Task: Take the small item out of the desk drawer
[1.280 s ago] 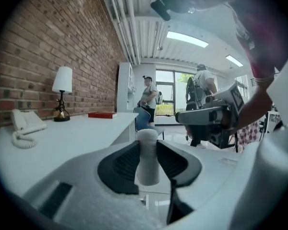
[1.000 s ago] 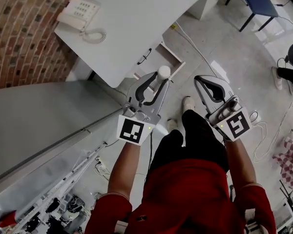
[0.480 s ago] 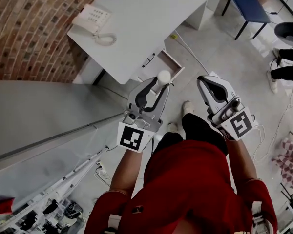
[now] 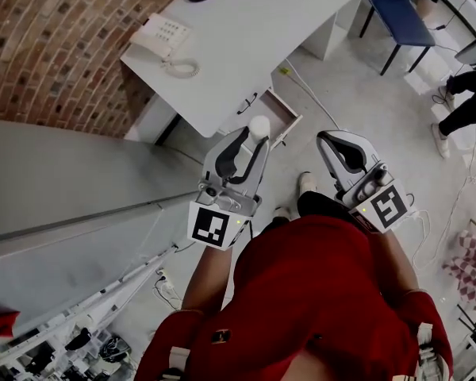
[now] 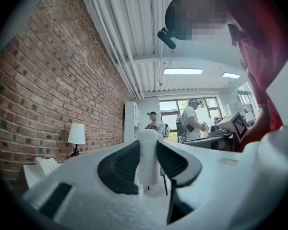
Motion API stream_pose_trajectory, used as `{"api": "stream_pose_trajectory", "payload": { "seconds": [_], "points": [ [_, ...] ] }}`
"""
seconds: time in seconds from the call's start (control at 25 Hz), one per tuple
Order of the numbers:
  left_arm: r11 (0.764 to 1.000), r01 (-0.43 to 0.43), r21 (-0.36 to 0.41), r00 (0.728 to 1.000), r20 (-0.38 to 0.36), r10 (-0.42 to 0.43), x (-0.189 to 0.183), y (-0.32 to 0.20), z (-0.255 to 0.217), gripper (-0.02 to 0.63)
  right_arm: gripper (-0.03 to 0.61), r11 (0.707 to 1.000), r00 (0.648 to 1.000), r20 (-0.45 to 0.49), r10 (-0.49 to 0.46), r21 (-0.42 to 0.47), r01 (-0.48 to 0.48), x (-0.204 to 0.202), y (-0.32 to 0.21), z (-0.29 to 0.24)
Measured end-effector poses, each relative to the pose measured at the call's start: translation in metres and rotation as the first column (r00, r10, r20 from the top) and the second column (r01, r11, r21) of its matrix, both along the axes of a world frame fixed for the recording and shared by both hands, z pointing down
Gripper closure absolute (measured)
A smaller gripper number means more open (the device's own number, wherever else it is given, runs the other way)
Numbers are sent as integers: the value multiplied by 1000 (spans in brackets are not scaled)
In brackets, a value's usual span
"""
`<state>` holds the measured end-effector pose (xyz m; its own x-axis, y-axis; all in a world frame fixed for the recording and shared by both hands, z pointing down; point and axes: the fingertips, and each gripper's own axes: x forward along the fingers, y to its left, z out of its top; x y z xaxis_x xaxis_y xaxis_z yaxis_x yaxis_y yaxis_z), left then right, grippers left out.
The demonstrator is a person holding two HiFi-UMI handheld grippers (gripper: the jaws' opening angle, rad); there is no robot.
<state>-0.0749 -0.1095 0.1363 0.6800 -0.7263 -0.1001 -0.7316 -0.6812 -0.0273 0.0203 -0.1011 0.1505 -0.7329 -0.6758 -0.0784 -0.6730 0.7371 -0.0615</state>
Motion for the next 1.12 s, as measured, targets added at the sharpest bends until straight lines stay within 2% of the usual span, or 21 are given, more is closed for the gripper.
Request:
{"api": "stream_pose_trajectory", "payload": {
  "seconds": [0.16,0.36,0.68,1.12],
  "points": [
    [1000,5,-5,1000,10,-5,-2,5,0,492,572,1000,1000,-9,-13,1,13,-8,-1,-2],
    [1000,18,-12,1000,-19,-18,-6,4,-4,492,572,999,999,-21,-33,12,33,-20,-4,-3],
    [999,36,-1,999,-17,-36,-10,5,-9,492,572,999,999,-17,-40,10,40,-21,-4,-4],
    [1000,30,1,999,14,-30,-18,12,2,492,572,999,999,-17,-40,17,40,-25,1,-4]
  ]
}}
